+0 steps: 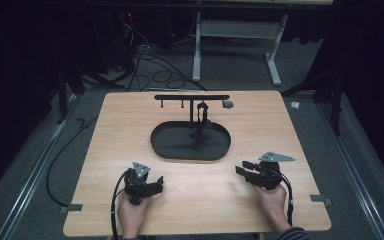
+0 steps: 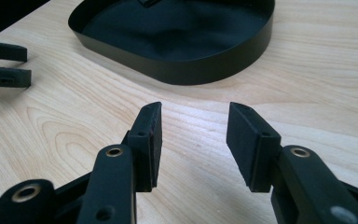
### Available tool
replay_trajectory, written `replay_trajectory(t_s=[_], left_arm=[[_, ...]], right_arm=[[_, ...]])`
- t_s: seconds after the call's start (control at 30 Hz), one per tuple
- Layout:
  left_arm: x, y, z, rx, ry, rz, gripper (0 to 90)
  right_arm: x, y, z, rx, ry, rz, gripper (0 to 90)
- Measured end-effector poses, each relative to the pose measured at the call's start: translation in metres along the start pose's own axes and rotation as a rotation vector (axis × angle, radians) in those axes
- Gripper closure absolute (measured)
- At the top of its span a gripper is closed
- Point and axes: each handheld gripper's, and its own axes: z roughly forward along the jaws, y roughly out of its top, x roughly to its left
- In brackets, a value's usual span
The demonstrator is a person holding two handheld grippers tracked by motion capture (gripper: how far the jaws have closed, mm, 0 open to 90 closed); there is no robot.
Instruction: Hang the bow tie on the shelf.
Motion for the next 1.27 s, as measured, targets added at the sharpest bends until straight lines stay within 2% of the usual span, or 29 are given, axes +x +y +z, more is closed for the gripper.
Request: replay_trajectory(t_s=[0.5, 0.63, 0.67, 0.8, 0.87, 0.9, 0.97, 1.1, 1.27], left_arm=[[0.0, 0.0, 0.0, 0.0, 0.0, 0.0, 18.0], [0.0, 0.0, 0.0, 0.0, 0.0, 0.0, 18.0], [0.0, 0.0, 0.0, 0.0, 0.0, 0.0, 18.0], [0.0, 0.0, 0.0, 0.0, 0.0, 0.0, 18.0], [0.0, 0.0, 0.0, 0.0, 0.0, 0.0, 18.0], [0.0, 0.0, 0.0, 0.0, 0.0, 0.0, 18.0], [0.0, 0.0, 0.0, 0.0, 0.0, 0.0, 18.0], [0.0, 0.0, 0.0, -0.001, 0.0, 0.0, 18.0], [0.0, 0.0, 0.0, -0.001, 0.0, -0.001, 17.9]], right_arm=[[0.016, -0.005, 0.017, 0.054, -0.022, -0.079, 56.0], [0.019, -0.007, 0.022, 0.063, -0.047, -0.108, 54.1], [0.021, -0.009, 0.024, 0.068, -0.067, -0.123, 52.4], [0.024, -0.01, 0.028, 0.069, -0.08, -0.138, 51.5], [0.026, -0.011, 0.031, 0.084, -0.089, -0.15, 49.6], [0.026, -0.012, 0.034, 0.115, -0.098, -0.157, 48.0], [0.026, -0.012, 0.035, 0.122, -0.101, -0.159, 47.7], [0.032, -0.012, 0.037, 0.131, -0.138, -0.224, 47.2], [0.033, -0.012, 0.038, 0.135, -0.125, -0.226, 46.7]])
